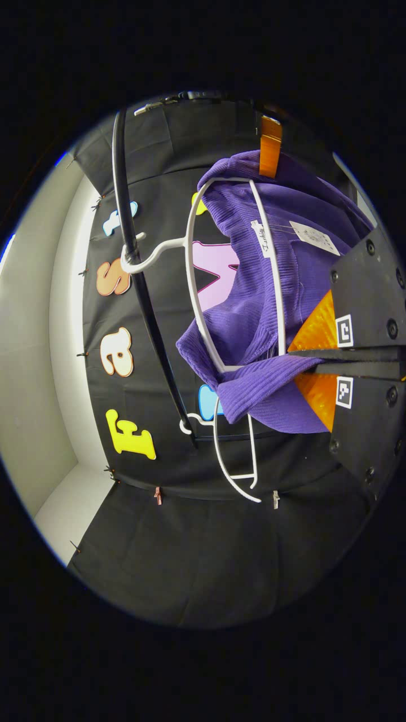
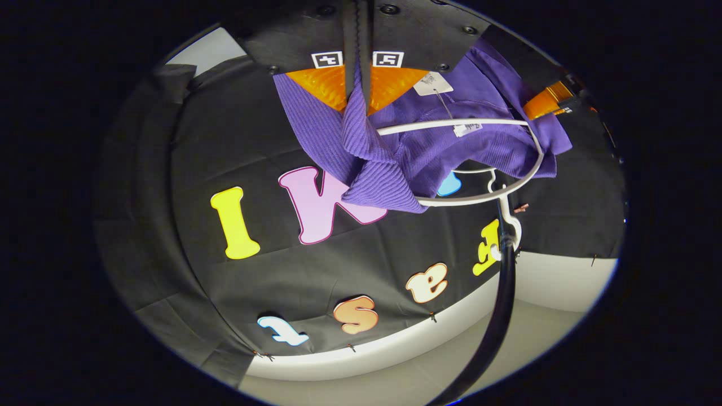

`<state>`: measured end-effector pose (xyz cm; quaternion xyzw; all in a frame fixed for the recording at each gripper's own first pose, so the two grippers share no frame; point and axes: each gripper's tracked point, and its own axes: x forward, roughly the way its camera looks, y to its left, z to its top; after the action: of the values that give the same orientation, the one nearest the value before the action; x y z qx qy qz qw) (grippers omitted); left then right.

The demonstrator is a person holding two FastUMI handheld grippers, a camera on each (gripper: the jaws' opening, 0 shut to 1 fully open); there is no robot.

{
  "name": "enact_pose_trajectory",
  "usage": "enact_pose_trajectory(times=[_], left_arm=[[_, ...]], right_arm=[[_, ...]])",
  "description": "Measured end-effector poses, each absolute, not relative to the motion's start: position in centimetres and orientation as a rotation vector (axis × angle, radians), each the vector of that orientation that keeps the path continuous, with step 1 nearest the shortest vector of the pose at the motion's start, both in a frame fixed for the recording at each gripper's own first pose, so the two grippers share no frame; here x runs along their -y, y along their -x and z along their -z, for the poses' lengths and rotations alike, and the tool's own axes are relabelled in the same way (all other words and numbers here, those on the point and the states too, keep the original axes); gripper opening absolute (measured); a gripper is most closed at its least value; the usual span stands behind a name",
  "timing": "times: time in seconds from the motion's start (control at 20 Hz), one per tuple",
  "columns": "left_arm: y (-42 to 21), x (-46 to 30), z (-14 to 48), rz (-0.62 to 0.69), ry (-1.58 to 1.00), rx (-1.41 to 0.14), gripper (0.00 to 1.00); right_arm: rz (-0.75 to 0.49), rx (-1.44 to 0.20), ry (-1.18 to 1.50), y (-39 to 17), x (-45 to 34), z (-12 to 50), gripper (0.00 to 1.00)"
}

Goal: Grasp the clothes on the hanger with both hands and then place them into the laundry hamper below.

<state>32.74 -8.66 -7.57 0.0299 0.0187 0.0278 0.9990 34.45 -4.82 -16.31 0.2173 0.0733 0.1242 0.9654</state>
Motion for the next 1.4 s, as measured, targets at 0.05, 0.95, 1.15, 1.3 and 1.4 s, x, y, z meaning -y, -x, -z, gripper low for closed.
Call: enact_pose_trajectory(times=[0.05, 0.95, 1.15, 1.3, 1.4], left_arm=[[-32.7, 8.6, 7.5, -0.056, -0.069, -0.042, 0.05], [-33.8, 5.0, 4.5, -0.124, -0.138, -0.047, 0.05], [-34.5, 4.1, 5.9, -0.122, -0.120, -0.084, 0.05], [-34.4, 2.3, 7.7, -0.148, -0.111, -0.130, 0.03], [-33.8, 1.2, 9.8, -0.163, -0.114, -0.173, 0.05]], right_arm=[[-0.246, -0.138, -0.436, -34.6, 5.5, 15.8, 0.05], [-0.067, -0.025, -0.498, -42.5, 14.3, 13.3, 0.04], [-0.058, -0.109, -0.488, -42.7, 14.0, 17.3, 0.05], [-0.092, -0.167, -0.472, -40.7, 11.8, 19.9, 0.05], [-0.119, -0.204, -0.481, -39.1, 10.3, 21.2, 0.04]])
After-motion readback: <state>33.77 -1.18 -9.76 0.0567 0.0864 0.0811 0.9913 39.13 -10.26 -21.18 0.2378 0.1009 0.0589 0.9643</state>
